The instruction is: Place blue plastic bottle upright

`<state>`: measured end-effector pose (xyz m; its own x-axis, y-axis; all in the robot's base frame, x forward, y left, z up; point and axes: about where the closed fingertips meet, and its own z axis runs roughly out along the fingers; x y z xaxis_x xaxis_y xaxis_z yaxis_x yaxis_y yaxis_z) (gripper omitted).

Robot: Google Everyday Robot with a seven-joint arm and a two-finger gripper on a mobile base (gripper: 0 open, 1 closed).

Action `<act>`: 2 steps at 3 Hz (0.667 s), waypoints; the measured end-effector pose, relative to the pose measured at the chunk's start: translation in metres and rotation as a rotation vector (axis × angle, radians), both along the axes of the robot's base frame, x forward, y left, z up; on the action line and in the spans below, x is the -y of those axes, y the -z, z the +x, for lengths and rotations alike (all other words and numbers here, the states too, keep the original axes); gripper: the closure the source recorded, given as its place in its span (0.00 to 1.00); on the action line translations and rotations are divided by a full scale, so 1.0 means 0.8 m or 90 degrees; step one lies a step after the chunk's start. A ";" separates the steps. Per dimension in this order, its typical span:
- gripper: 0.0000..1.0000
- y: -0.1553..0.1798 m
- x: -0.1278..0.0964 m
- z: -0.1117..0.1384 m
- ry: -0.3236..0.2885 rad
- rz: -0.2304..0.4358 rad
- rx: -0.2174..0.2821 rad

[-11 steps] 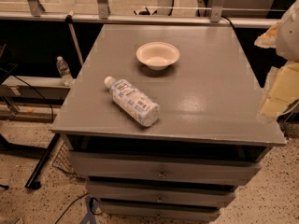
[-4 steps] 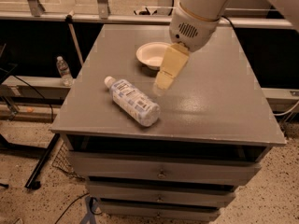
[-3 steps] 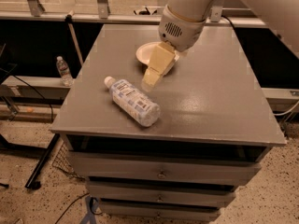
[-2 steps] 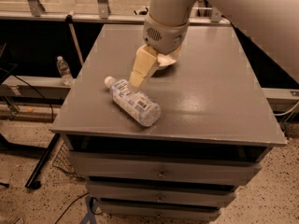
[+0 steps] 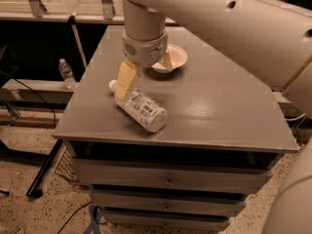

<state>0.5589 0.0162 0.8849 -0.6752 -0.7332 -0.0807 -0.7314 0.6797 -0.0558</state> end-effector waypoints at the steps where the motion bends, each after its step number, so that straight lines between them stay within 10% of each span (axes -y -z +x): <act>1: 0.00 0.003 -0.010 0.000 0.003 -0.003 0.005; 2: 0.00 0.011 -0.028 -0.006 -0.002 -0.010 -0.004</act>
Offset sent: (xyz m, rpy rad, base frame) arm -0.0178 0.0329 -0.0186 -0.0587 0.0584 0.0130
